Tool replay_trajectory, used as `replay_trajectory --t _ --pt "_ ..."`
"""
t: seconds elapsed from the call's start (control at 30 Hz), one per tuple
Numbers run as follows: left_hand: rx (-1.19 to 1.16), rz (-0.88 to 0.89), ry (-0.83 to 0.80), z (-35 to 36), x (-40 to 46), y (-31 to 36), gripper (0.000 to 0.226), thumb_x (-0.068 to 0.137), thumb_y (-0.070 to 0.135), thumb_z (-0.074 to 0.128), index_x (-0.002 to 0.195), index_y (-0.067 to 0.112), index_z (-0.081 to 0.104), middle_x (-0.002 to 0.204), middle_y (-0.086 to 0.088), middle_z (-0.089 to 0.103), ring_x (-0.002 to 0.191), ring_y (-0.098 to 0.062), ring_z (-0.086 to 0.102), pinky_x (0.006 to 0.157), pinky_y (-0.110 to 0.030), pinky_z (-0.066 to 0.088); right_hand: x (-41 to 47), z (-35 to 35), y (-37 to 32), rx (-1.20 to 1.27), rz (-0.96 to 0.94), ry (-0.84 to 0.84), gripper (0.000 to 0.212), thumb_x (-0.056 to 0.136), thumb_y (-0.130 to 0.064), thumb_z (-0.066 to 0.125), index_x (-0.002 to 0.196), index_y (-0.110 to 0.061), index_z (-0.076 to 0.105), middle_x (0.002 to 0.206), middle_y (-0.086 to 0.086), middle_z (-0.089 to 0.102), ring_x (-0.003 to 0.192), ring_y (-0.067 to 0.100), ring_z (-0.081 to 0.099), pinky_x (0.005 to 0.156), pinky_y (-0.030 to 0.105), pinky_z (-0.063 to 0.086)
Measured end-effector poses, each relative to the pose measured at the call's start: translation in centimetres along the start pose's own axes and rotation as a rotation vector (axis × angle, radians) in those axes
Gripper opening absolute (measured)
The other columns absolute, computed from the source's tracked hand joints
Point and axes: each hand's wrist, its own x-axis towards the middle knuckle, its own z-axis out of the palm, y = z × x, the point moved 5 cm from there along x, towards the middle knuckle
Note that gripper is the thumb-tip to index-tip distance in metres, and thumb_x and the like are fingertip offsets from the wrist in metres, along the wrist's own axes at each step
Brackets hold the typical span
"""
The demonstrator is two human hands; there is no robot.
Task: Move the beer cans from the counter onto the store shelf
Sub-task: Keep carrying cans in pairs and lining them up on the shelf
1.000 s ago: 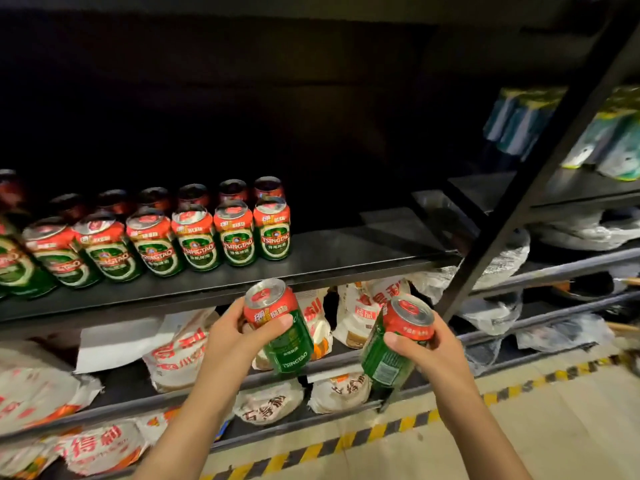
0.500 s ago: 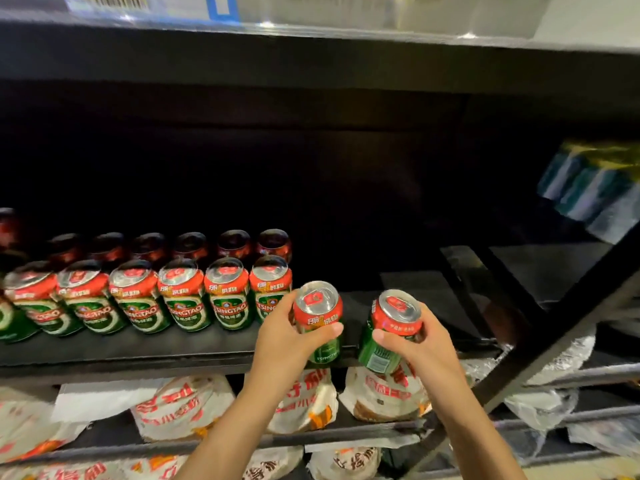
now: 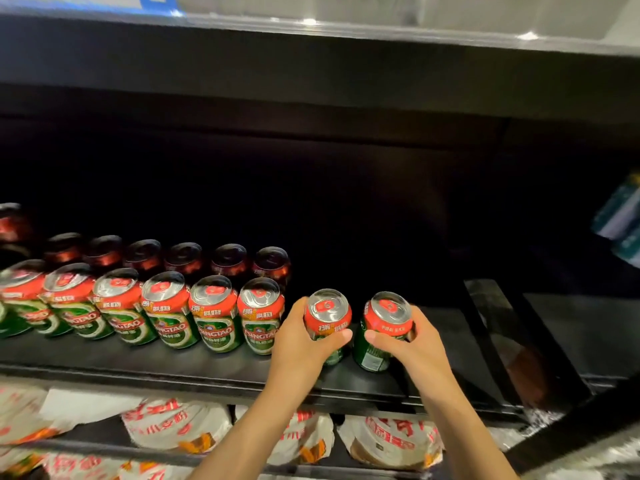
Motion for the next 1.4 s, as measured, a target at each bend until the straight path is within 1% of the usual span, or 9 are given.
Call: replay_trajectory --t 0.27,0.4,0.5,0.63,0.8,0.93,1.07,1.23,1.4 --pt "0.018 0.011 0.027 0.5 0.9 -0.5 0.042 0.074 0.026 0.078 0.108 0.022 0.054 0.098 0.011 0.065 0.086 0.009 0.06 0.073 -0.008 0.047 1.7 0.2 1.2 -0.049 -0.024 0.006 0.044 0.068 -0.016 0.082 0.099 -0.03 0.055 0.099 -0.007 0.065 0.089 0.002 0.064 0.069 0.014 0.049" --pt "0.009 0.069 0.034 0.7 0.7 -0.5 0.042 0.075 0.025 0.077 0.107 0.026 0.051 0.101 0.013 0.063 0.09 0.011 0.058 0.074 -0.007 0.045 1.1 0.7 2.3 -0.007 -0.083 0.008 0.054 0.067 -0.017 0.081 0.108 -0.032 0.05 0.107 -0.01 0.063 0.098 -0.003 0.061 0.076 0.01 0.048" --pt "-0.022 0.093 -0.015 1.2 0.5 -1.5 0.061 0.076 0.017 0.077 0.118 0.039 0.039 0.114 0.02 0.056 0.103 0.015 0.052 0.081 -0.003 0.041 0.5 1.1 3.7 0.008 -0.084 0.008 0.067 0.063 -0.014 0.084 0.116 -0.032 0.046 0.113 -0.007 0.06 0.104 0.001 0.06 0.079 0.012 0.049" --pt "0.059 0.108 -0.085 1.3 0.3 -4.0 0.081 0.08 0.016 0.073 0.132 0.047 0.019 0.13 0.028 0.041 0.118 0.021 0.038 0.09 0.002 0.032 0.6 1.2 4.5 -0.109 -0.098 0.064 0.08 0.058 -0.024 0.088 0.117 -0.045 0.039 0.124 -0.006 0.05 0.11 -0.002 0.053 0.08 0.009 0.047" --pt "0.101 0.135 -0.077 1.0 0.4 -5.7 0.066 0.085 0.025 0.066 0.139 0.035 0.03 0.134 0.022 0.046 0.124 0.009 0.04 0.104 -0.018 0.036 0.1 1.1 4.7 -0.146 -0.089 0.115 0.071 0.069 -0.018 0.083 0.124 -0.034 0.04 0.125 -0.006 0.052 0.104 -0.018 0.048 0.077 -0.001 0.04" --pt "0.065 0.146 -0.016 0.9 0.0 -5.4 0.067 0.082 0.027 0.071 0.131 0.044 0.029 0.125 0.032 0.043 0.116 0.019 0.039 0.093 -0.003 0.033 -0.2 1.0 4.5 -0.158 -0.1 0.105 0.068 0.071 -0.015 0.081 0.127 -0.027 0.044 0.124 -0.007 0.054 0.107 -0.011 0.052 0.08 0.002 0.042" --pt "0.059 0.147 -0.001 0.7 0.0 -5.8 0.072 0.08 0.029 0.072 0.138 0.037 0.029 0.13 0.023 0.045 0.12 0.011 0.041 0.096 -0.005 0.033 -0.4 1.2 4.3 -0.231 -0.12 0.077 0.066 0.074 -0.011 0.078 0.127 -0.03 0.044 0.121 -0.01 0.058 0.107 -0.01 0.053 0.081 0.003 0.041" --pt "0.115 0.215 -0.031 0.7 -0.3 -5.1 0.062 0.089 0.022 0.061 0.139 0.037 0.028 0.129 0.027 0.044 0.118 0.02 0.037 0.092 0.003 0.028 -0.6 1.5 4.0 -0.23 -0.129 0.055 0.071 0.075 -0.007 0.076 0.13 -0.029 0.036 0.118 -0.017 0.054 0.105 -0.017 0.05 0.079 0.0 0.039" --pt "0.171 0.22 -0.011 0.7 -0.1 -5.7 0.07 0.087 0.036 0.062 0.146 0.028 0.025 0.137 0.015 0.043 0.125 0.005 0.038 0.101 -0.012 0.031 -0.4 1.4 4.3 -0.225 -0.105 0.112 0.081 0.065 -0.022 0.086 0.129 -0.03 0.037 0.122 -0.013 0.047 0.109 -0.01 0.049 0.079 -0.001 0.04"
